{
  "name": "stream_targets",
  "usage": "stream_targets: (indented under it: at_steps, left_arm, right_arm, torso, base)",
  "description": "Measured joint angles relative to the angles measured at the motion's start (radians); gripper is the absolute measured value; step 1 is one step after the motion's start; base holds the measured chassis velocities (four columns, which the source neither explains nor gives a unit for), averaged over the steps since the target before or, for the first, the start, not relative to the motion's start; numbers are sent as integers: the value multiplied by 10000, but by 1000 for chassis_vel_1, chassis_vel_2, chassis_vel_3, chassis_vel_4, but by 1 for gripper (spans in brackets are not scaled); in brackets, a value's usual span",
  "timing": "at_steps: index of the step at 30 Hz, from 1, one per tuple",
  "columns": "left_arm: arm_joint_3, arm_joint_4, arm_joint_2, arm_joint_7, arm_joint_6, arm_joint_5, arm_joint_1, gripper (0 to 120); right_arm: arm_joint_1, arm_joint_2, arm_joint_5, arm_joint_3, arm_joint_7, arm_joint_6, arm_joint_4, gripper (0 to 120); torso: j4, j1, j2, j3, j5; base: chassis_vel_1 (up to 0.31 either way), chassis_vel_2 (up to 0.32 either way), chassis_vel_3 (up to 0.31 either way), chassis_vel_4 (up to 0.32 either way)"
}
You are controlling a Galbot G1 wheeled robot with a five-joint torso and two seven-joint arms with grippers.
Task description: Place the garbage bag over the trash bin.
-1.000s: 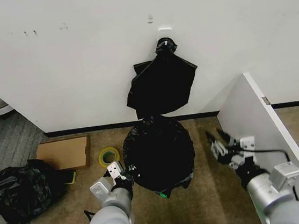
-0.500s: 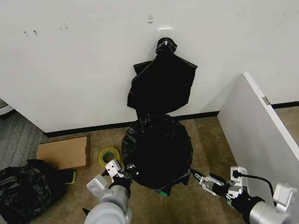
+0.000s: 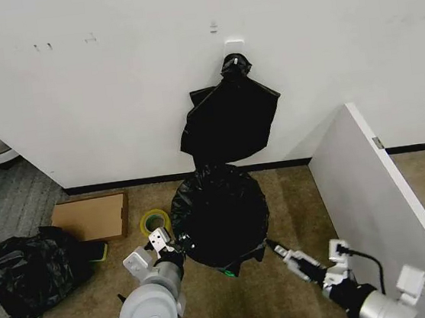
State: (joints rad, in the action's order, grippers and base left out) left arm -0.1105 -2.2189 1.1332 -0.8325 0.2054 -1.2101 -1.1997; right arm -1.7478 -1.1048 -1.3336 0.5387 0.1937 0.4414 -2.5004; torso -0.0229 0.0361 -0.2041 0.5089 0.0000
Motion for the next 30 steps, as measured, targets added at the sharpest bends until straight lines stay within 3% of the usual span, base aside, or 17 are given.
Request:
stream_targets:
  at_steps: [5, 10, 16, 18, 29, 30]
  left_arm:
    - [-9, -61, 16, 13, 0, -46, -99, 0]
    - [-13, -161, 81, 28, 2, -68, -149, 0]
    - [-12, -260, 130, 30, 4, -59, -169, 0]
    - [-14, -262, 131, 30, 4, -56, -182, 0]
    - [-23, -216, 258, 29, -1, 2, -191, 0]
    - [-23, -216, 258, 29, -1, 2, -191, 0]
  right_arm:
    - [250, -37, 86, -172, -14, -215, 2, 100]
    - [214, -99, 243, -282, -9, -151, 3, 87]
    - [88, -114, 805, -367, -8, -96, 4, 60]
    - [56, -116, 806, -362, -8, -96, 4, 57]
    - [-52, -369, 783, -306, 25, -76, 4, 13]
    - [-52, -369, 783, -306, 25, -76, 4, 13]
  torso:
    - [0, 0, 0, 0, 0]
    - [-1, 0, 0, 0, 0]
    - [-1, 0, 0, 0, 0]
    - [-1, 0, 0, 0, 0]
    - [-1, 0, 0, 0, 0]
    - [-1, 0, 0, 0, 0]
  base:
    - [0, 0, 0, 0]
    - [0, 0, 0, 0]
    - [0, 0, 0, 0]
    - [0, 0, 0, 0]
    - [0, 0, 0, 0]
    - [0, 0, 0, 0]
